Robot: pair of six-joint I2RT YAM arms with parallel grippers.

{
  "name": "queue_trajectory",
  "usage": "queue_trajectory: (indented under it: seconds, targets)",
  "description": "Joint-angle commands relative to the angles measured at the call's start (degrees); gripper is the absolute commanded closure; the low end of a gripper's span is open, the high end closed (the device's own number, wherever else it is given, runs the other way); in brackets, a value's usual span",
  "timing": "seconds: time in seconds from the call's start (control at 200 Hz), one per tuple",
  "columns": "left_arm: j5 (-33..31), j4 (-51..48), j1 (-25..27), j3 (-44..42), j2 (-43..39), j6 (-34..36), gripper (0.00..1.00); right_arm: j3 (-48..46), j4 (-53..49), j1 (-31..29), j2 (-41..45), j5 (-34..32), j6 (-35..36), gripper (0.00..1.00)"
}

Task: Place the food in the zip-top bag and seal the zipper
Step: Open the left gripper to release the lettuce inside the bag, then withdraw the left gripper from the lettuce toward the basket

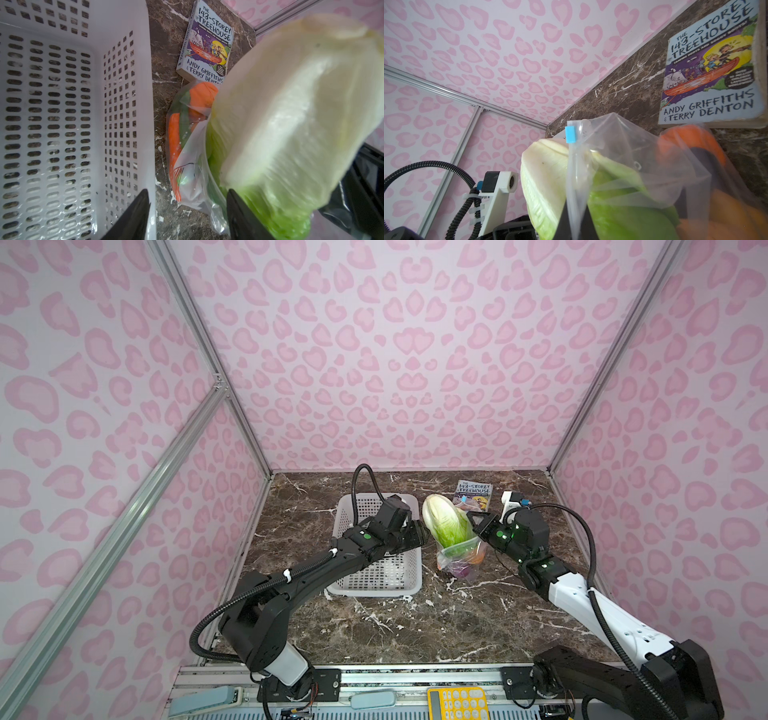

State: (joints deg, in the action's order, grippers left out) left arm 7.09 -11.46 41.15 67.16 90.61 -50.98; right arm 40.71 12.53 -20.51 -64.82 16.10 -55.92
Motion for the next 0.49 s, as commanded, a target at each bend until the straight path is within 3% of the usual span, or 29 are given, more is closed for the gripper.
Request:
queue_trajectory:
  seconds: [0.0,0.35,0.49]
  targets:
    - [-4.21,-0.9,-0.94,1.41,2.0,-0.98,0.39,0.24,2.23,-0.05,0.23,0.66,0.13,1.0]
    - [-4.27,-1.59,-3.04,9.51,10.86,-1.24,0.34,0.5,2.17,-0.04,-0.26,1.66,0.77,1.0]
    - [-0.45,1.16,-3.11,13.44,12.57,-1.45,0.33,0.12,2.22,0.06,-0.49,1.75,0.9,1.0]
